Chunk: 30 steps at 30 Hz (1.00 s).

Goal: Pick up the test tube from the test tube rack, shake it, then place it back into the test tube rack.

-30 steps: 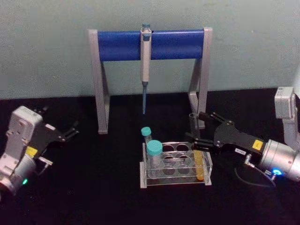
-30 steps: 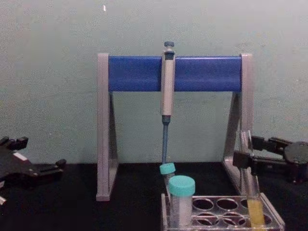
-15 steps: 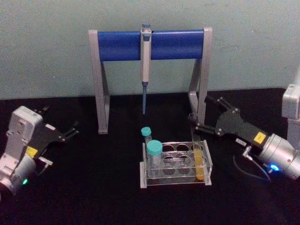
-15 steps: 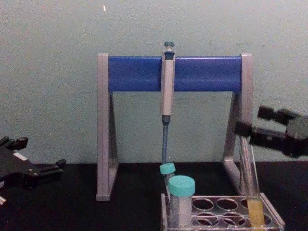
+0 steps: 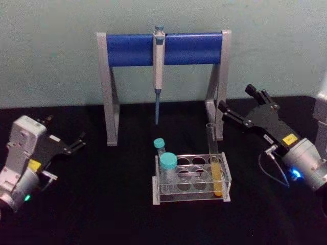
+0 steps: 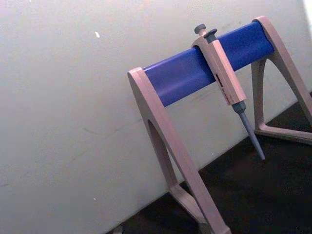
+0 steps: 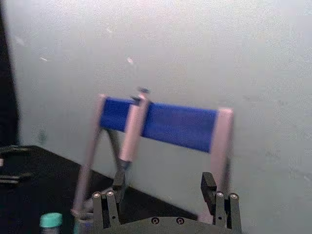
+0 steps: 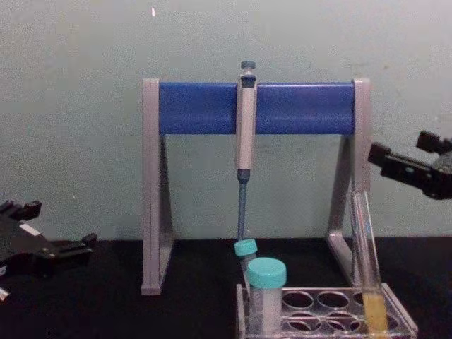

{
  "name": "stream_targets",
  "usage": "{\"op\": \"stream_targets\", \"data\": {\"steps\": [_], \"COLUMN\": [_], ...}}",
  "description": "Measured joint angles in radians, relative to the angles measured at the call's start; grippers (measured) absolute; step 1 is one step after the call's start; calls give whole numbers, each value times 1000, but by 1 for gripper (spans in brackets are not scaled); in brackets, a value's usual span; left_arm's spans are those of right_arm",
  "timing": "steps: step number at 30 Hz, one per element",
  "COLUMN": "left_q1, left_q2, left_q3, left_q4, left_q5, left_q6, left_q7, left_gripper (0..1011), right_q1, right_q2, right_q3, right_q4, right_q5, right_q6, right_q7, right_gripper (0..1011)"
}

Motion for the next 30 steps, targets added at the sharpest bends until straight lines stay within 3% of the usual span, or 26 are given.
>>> {"op": "stream_targets", "data": {"steps": [5,14,24,30], "left_q1": [0,0,0,0], "left_q2": [0,0,0,0], "left_q3": [0,0,0,0], "left_q4": [0,0,0,0], "left_q5": [0,0,0,0], "left_q6": [0,0,0,0], "left_q7": [0,0,0,0], "left_gripper": [1001,1001,1001,1001], "right_q1": [-6,-10,-2,2], "right_q2": [-27,-69,-88,-97], "right_q3": [4,12,5,6], "right_q4": [-8,-20,-15,-6], "right_q5": [-54,-112,-170,-191], "right_q6": [79,238,352,376], "right_q7": [-96,-219,-261,-261], "right_gripper": [1000,1000,1000,1000]}}
